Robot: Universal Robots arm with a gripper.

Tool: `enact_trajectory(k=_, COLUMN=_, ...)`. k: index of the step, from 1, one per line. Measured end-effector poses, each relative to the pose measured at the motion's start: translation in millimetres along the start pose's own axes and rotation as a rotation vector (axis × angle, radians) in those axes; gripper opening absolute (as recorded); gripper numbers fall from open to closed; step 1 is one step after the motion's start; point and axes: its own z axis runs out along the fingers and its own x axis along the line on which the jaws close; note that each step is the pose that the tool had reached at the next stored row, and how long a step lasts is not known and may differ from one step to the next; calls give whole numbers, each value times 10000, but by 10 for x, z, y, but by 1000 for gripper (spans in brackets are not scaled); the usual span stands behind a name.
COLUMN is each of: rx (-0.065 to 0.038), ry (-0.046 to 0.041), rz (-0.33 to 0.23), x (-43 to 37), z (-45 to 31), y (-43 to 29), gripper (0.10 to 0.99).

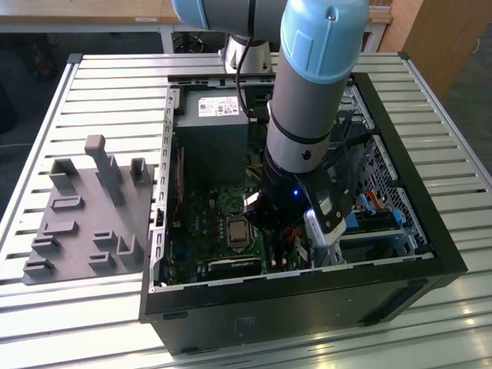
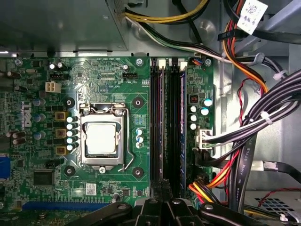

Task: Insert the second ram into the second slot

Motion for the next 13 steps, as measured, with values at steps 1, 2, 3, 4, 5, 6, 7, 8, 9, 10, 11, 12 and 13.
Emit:
enact_trajectory(k=1, rx=-1, ry=0, rz=0, x=0, z=-4, y=0, gripper=106)
enact_trajectory(k=2, rx=-4, ry=-1, rz=0, x=0, z=-5, y=0, gripper=106)
enact_trajectory(k=3, rx=-2, ry=0, rz=0, x=0, z=-9, y=0, gripper=106)
enact_trajectory(k=4, rx=-1, ry=1, rz=0, x=1, z=-18, y=-1, gripper=106)
enact_trajectory(k=5, rx=-4, ry=1, rz=0, x=1, z=-27, y=-1, gripper=106)
enact_trajectory(k=6, rx=-6, ry=0, rz=0, x=1, z=-34, y=0, gripper=106)
enact_trajectory(k=7, rx=-6, ry=0, rz=0, x=1, z=-41, y=0, gripper=106)
enact_trajectory(k=8, rx=-7, ry=0, rz=0, x=1, z=-52, y=-1, gripper=106)
enact_trajectory(k=9, rx=-7, ry=0, rz=0, x=1, z=-61, y=-1, gripper=106)
enact_trajectory(k=10, rx=-7, ry=0, rz=0, x=2, z=-69, y=-1, gripper=106)
enact_trajectory(k=11, rx=-7, ry=0, rz=0, x=2, z=-76, y=-1, gripper=106)
enact_trajectory(k=12, rx=-8, ry=0, rz=0, x=2, z=-80, y=0, gripper=106)
enact_trajectory(k=13, rx=-9, ry=0, rz=0, x=2, z=-85, y=0, gripper=106)
